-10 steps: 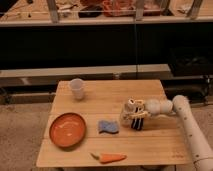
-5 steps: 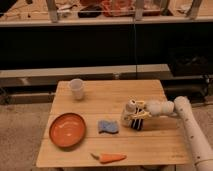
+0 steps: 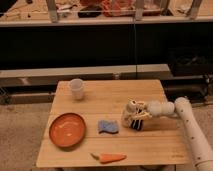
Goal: Stand the bottle upright
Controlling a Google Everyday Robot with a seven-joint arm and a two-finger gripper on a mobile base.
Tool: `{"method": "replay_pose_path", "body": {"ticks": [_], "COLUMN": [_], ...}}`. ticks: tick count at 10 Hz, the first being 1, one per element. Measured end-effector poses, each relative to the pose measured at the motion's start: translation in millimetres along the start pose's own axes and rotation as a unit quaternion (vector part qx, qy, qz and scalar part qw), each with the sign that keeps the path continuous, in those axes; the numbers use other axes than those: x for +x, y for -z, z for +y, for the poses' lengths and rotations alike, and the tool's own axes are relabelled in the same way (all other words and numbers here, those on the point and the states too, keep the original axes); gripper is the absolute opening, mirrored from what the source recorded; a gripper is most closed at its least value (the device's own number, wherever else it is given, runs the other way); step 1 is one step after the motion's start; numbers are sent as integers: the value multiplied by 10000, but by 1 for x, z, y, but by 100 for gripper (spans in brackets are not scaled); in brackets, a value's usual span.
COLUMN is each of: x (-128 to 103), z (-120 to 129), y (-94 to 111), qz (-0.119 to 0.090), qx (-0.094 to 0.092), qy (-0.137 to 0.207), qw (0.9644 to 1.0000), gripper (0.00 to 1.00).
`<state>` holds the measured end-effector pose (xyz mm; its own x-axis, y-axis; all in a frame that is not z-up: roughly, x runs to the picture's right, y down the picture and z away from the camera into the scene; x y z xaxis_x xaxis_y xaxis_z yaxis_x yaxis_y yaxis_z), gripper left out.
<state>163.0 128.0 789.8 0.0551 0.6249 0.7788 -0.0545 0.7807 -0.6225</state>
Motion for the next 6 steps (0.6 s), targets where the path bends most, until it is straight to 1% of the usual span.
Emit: {"method": "replay_pose_path", "body": {"ticks": [3, 4, 5, 6], "x": [3, 3, 3, 4], "z": [0, 2, 2, 2], "y": [-2, -1, 1, 4], "qz": [0, 11, 17, 18], "qx": [-8, 3, 15, 38], "qy": [-43, -60, -73, -86], "qw": [10000, 10000, 10000, 10000], "gripper": [1, 3, 9, 19]}}
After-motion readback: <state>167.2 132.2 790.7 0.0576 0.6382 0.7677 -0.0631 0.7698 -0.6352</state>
